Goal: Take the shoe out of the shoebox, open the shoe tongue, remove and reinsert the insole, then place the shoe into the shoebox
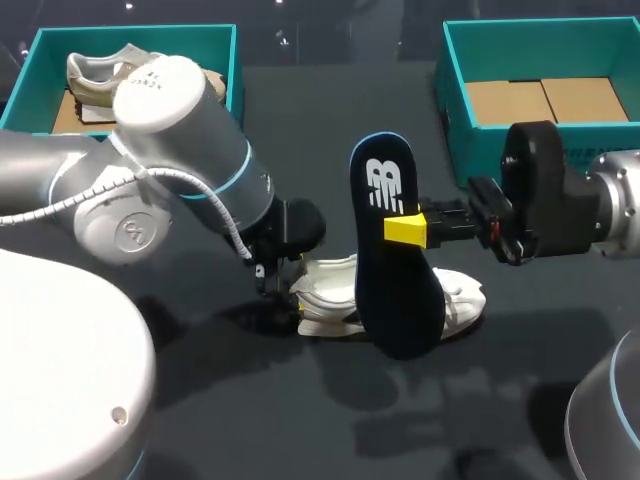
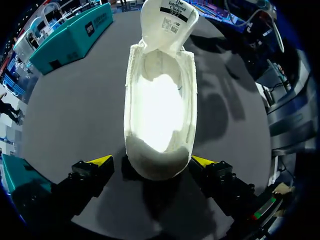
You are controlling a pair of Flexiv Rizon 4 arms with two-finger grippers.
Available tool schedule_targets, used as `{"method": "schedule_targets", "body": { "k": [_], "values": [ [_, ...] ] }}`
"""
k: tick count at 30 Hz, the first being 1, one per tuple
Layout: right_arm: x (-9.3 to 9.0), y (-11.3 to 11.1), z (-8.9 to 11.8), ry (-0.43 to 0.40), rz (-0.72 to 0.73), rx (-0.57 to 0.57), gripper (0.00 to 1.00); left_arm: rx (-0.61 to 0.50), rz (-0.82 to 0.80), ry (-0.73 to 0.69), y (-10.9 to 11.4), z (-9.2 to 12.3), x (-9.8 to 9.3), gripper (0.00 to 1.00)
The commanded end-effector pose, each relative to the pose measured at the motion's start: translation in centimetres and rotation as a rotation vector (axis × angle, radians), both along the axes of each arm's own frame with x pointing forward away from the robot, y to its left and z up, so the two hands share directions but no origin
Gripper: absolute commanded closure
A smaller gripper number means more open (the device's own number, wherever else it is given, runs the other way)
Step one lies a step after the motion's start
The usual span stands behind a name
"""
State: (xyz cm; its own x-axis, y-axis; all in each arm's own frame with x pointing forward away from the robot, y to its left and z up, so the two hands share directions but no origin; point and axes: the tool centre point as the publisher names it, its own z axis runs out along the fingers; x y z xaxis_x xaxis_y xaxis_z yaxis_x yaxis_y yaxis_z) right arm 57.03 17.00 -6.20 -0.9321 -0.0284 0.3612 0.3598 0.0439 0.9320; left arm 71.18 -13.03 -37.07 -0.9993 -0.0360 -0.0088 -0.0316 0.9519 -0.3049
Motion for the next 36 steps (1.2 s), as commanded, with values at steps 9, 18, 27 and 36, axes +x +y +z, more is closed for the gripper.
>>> {"method": "schedule_targets", "body": {
  "k": [9,18,27,36],
  "values": [
    [-0.1,0.1,-0.1,0.000,-0.003,0.000,1.00,0.243,-0.018,0.018,-0.7,0.0,-0.4,0.00],
    [-0.1,0.1,-0.1,0.000,-0.003,0.000,1.00,0.271,-0.033,0.013,-0.7,0.6,-0.6,0.00],
    [-0.1,0.1,-0.1,0.000,-0.003,0.000,1.00,0.280,-0.060,-0.004,-1.5,3.4,-0.3,0.00],
    [-0.1,0.1,-0.1,0.000,-0.003,0.000,1.00,0.253,-0.085,-0.044,-3.9,4.9,1.5,0.00]
  ]
}}
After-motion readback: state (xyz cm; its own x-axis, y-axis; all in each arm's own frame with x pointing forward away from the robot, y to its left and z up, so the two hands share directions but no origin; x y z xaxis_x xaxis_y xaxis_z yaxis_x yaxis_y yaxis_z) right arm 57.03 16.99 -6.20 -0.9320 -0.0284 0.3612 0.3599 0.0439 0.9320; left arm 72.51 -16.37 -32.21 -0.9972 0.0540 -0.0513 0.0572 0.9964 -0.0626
